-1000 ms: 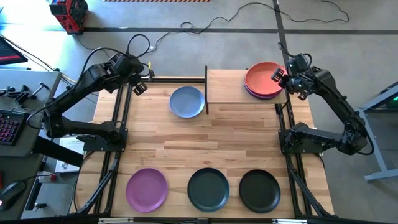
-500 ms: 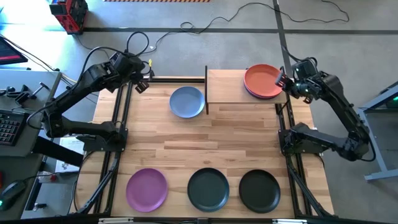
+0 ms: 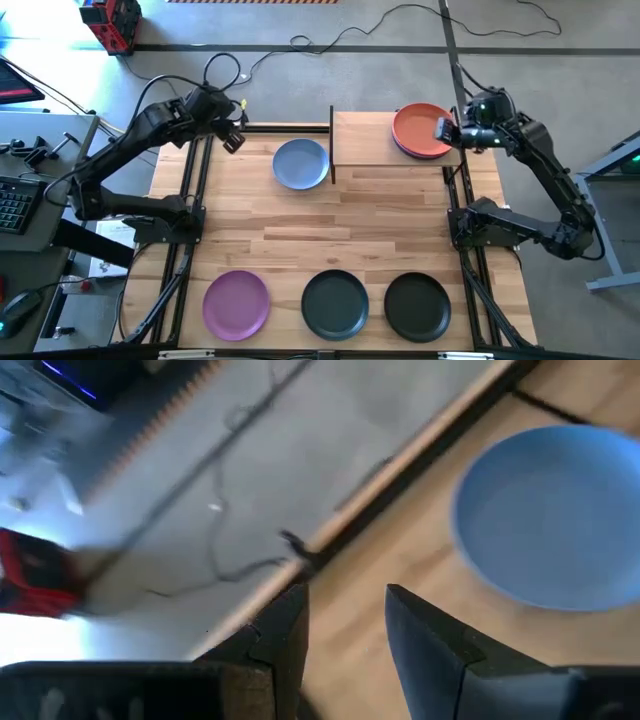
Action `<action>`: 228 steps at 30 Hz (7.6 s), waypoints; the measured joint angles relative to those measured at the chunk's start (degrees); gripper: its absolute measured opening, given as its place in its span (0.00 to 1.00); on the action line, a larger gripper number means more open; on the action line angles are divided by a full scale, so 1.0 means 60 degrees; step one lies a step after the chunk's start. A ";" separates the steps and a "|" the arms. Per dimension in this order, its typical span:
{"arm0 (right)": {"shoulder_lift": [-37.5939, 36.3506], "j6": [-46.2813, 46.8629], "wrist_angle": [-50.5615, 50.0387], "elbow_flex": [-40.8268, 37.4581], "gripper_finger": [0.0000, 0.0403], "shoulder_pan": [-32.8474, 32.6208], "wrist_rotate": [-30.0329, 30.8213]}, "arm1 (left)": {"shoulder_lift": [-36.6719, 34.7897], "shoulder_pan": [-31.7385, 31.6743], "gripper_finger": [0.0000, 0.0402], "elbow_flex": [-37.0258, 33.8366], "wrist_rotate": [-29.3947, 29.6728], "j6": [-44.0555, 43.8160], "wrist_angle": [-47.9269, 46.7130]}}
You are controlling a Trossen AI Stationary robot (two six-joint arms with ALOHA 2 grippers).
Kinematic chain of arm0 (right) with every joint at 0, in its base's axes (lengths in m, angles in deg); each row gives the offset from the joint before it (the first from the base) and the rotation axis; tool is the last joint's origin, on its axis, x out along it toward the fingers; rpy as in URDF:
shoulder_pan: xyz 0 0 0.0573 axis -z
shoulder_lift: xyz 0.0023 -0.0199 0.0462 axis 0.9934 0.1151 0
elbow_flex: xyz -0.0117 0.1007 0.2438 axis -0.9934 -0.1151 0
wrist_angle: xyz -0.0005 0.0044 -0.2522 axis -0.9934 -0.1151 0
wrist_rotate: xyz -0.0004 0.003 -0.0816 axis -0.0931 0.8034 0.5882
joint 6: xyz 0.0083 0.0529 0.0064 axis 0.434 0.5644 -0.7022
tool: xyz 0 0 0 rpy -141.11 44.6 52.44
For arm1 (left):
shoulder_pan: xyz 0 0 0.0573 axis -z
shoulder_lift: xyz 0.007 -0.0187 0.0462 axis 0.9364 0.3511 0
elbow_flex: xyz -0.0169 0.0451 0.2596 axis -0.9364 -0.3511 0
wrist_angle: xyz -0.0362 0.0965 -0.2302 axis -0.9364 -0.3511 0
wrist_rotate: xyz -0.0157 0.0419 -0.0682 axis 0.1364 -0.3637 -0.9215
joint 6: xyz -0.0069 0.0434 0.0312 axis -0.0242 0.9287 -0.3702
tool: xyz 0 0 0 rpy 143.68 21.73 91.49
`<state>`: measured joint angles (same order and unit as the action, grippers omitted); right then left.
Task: Place and stack plates onto a shelf
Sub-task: Put the blue plate on the shelf
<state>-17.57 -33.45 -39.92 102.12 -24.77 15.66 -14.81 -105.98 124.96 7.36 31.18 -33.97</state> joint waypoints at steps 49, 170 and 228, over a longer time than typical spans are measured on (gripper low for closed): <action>0.0259 -0.3204 0.3931 0.0000 0.24 -0.4093 0.0771 | 0.4431 0.2153 0.29 -0.1832 -0.4508 0.4699 0.1968; 0.3339 -0.2763 1.0997 0.0267 0.36 -0.7391 0.2010 | -0.0080 0.5319 0.00 -0.3786 0.1027 1.0506 0.4224; 0.8827 0.0903 0.0671 0.7249 0.34 -0.7958 0.5004 | 0.1385 0.7297 0.00 -0.3042 0.2778 1.0620 0.3663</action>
<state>35.39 -28.03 -35.90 145.61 -72.52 45.69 -6.50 -62.20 106.71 24.02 94.90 -11.99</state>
